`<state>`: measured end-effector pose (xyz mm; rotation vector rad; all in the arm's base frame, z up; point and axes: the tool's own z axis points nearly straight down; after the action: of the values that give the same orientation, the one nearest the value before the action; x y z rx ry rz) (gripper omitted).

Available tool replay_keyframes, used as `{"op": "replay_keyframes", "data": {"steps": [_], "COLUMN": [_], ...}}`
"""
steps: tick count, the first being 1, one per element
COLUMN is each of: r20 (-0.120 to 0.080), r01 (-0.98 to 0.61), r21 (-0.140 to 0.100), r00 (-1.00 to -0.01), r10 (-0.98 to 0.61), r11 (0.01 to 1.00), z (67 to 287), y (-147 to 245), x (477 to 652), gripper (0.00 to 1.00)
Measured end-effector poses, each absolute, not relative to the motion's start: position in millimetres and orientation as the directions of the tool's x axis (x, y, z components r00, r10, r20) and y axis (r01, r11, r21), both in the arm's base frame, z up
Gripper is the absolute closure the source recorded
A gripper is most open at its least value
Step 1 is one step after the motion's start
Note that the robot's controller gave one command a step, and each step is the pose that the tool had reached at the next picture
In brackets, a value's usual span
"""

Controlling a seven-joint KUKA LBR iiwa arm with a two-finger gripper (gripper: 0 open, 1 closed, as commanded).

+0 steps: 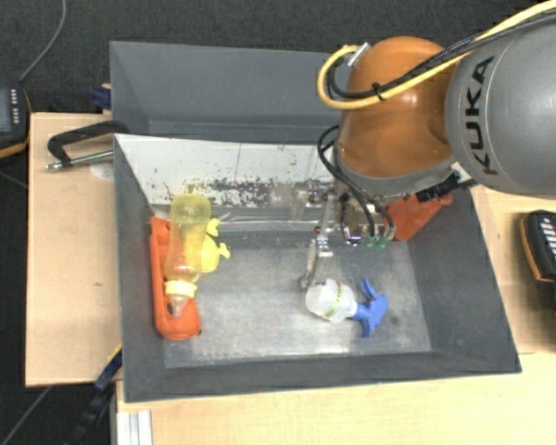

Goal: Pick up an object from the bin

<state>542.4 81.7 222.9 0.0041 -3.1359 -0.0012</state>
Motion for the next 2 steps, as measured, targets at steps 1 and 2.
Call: {"op": "replay_keyframes", "data": {"steps": [1, 2], "r20": [-0.003, -0.006], "r01": [-0.001, -0.129], "r21": [0.002, 0.003], "r00": [-1.0, -0.992], "r10": [-0.001, -0.129], "r11": [1.0, 0.992], "z": [228, 208], "y": [81, 63], "x": [544.0, 545.5], "gripper": [0.0, 0.0]}}
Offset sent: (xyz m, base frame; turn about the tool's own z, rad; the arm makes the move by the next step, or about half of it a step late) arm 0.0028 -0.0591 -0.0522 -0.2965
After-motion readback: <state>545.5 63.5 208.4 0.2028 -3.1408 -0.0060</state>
